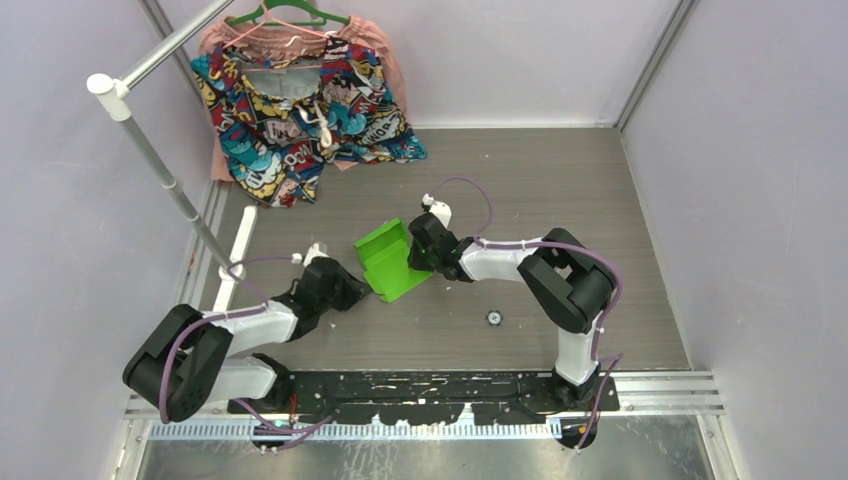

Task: Fold the paper box
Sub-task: Fold the paper box at the center of the board.

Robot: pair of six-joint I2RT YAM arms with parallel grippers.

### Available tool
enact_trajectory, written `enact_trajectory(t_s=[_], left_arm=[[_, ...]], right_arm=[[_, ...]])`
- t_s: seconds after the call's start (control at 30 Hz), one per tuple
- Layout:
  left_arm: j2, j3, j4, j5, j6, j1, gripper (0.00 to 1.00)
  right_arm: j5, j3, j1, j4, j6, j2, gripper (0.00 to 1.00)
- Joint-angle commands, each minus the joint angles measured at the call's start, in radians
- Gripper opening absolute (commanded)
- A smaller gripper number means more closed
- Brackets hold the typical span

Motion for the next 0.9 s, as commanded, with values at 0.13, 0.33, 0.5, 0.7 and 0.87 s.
enact_trajectory(t_s=[0.13, 0.33, 0.5, 0.7, 0.87], left_arm=[[-0.034, 0.080, -0.055, -0.037, 0.071, 0.005, 0.00], [-0.022, 0.132, -0.087, -0.030, 0.102, 0.012, 0.00], [0.032, 0.172, -0.085, -0.012, 0.118, 0.011, 0.00], [0.108, 0.213, -0.073, 0.022, 0.137, 0.011, 0.00], [0.174, 0.207, -0.021, 0.047, 0.130, 0.011, 0.00]], right_arm=[[-0.019, -0.051, 0.019, -0.248, -0.018, 0.120, 0.01], [-0.021, -0.048, 0.018, -0.247, -0.022, 0.131, 0.01], [-0.014, -0.050, 0.018, -0.250, -0.026, 0.132, 0.01], [-0.021, -0.054, 0.018, -0.241, -0.027, 0.144, 0.01], [-0.025, -0.060, 0.019, -0.232, -0.026, 0.150, 0.01]])
